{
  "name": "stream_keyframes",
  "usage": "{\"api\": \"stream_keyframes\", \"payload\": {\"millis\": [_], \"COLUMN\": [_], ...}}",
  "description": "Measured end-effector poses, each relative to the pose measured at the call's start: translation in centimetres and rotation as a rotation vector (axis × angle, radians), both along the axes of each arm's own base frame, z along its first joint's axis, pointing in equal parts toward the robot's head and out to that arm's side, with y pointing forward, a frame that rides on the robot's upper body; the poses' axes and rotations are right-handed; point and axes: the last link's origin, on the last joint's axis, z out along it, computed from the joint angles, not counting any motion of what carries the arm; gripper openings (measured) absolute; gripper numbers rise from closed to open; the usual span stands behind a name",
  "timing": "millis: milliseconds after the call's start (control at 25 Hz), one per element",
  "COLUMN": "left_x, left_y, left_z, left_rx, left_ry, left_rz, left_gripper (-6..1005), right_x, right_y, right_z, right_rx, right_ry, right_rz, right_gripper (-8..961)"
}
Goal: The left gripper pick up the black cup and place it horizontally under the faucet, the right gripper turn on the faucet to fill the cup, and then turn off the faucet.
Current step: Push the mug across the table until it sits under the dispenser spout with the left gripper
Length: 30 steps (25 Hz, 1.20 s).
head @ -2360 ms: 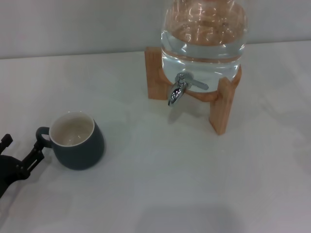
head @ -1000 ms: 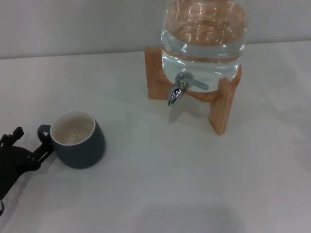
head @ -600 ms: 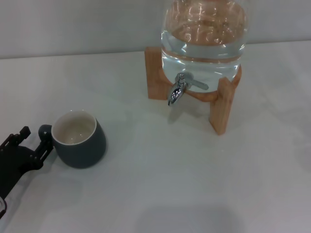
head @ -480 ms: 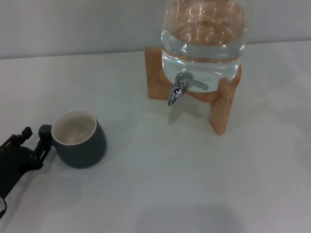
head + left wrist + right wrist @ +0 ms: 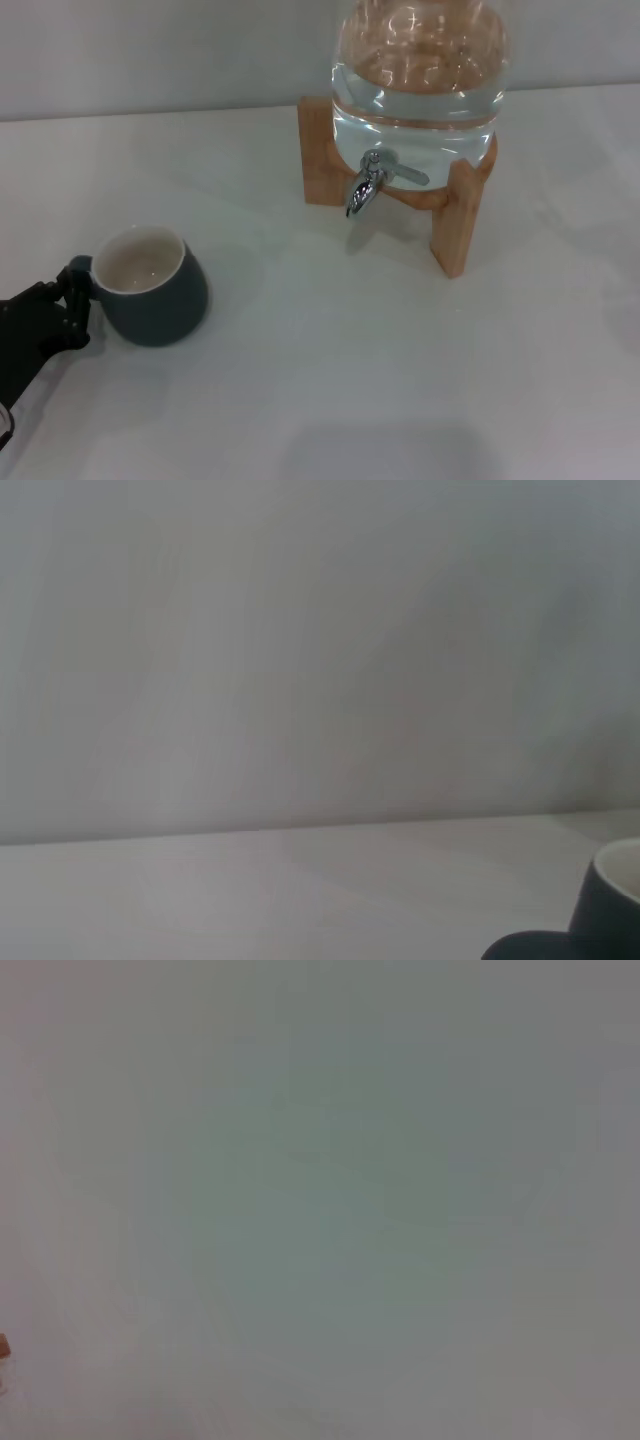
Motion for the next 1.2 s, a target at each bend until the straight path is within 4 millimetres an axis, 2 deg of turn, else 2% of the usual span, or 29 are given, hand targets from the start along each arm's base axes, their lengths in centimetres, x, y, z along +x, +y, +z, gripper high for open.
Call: {"api": "stream_keyframes", "payload": {"millis": [240,560,960,1200], "left_x": [0.1,0.5,1.9,2.6], "left_y": [0.1,0.5,1.3,1.2], "left_z": [0.0,0.1,0.5,-0.3], "left_rx": [0.0,0.005,0.021,-0.017], "left_ry": [0.002,-0.001,-0.031,-0.036], "left_rz": [-0.004,-0.022,-0.09,-0.121], "left_gripper": [120,99,99,99], "right_x": [0.0,0.3,0.3,0.2], "right_y": [0.0,0.0,0.0,0.1], "right_z": [0.0,-0.1,-0.2,-0.2], "right_rx": [0.0,-0.004,-0.004,-0.005], "right_ry": [0.0,0.01,0.01,0.01], "right_rz": [0.0,-0.01,-0.011,-0.005], "right_gripper": [844,842,841,841]}}
